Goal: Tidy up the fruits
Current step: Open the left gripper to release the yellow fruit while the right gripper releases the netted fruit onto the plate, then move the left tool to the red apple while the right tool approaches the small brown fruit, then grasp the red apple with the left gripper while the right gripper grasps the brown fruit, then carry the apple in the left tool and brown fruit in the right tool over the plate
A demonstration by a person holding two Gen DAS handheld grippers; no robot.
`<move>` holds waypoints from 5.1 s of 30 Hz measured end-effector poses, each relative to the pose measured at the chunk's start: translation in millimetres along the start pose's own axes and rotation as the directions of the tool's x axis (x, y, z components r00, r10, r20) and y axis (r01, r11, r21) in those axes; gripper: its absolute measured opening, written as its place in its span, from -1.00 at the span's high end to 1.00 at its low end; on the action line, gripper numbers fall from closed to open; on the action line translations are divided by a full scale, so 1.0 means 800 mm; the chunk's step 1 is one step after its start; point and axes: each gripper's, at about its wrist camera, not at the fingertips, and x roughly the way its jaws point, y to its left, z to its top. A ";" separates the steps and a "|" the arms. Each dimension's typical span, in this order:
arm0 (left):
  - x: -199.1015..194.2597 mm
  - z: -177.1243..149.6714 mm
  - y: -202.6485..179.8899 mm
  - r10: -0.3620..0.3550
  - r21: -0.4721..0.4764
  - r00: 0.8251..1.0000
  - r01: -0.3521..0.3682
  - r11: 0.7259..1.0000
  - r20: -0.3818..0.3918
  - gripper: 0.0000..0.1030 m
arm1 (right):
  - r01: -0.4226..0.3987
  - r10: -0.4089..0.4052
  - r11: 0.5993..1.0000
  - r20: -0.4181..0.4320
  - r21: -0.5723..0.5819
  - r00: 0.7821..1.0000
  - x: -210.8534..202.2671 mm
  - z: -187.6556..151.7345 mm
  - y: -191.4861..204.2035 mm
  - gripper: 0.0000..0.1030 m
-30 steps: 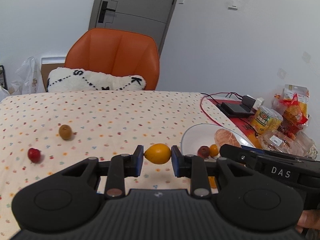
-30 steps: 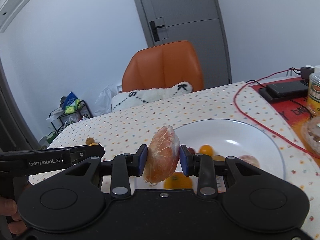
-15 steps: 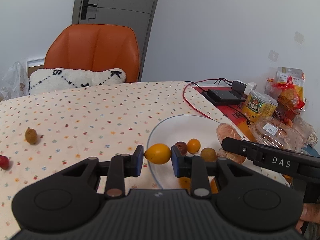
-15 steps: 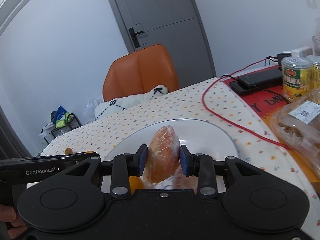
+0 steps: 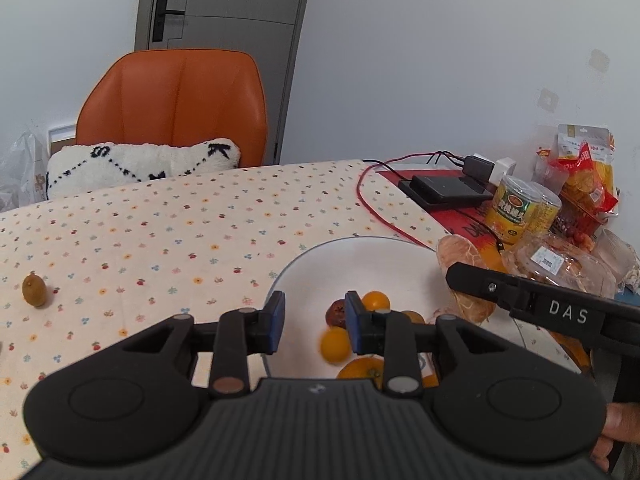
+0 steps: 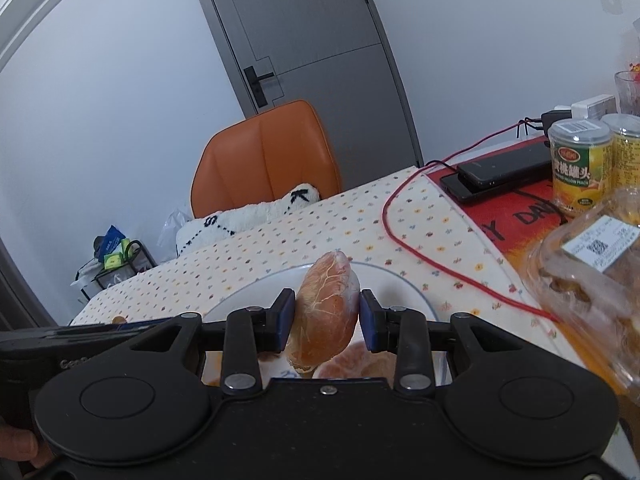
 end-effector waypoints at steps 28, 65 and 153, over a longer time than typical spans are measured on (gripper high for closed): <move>-0.109 -0.017 0.090 0.076 -0.128 0.996 -0.071 0.989 0.038 -0.64 | -0.045 0.045 0.998 0.009 -0.047 0.999 -0.032 -0.018 0.087 -0.39; -0.157 -0.046 0.249 0.177 -0.259 0.982 -0.155 0.953 0.063 -0.43 | -0.203 0.183 0.959 -0.114 -0.196 0.976 0.036 -0.030 0.253 -0.32; -0.118 -0.015 0.129 0.094 -0.182 0.990 -0.075 0.980 0.100 0.56 | -0.111 0.103 0.983 -0.065 -0.147 0.993 -0.006 -0.016 0.171 0.55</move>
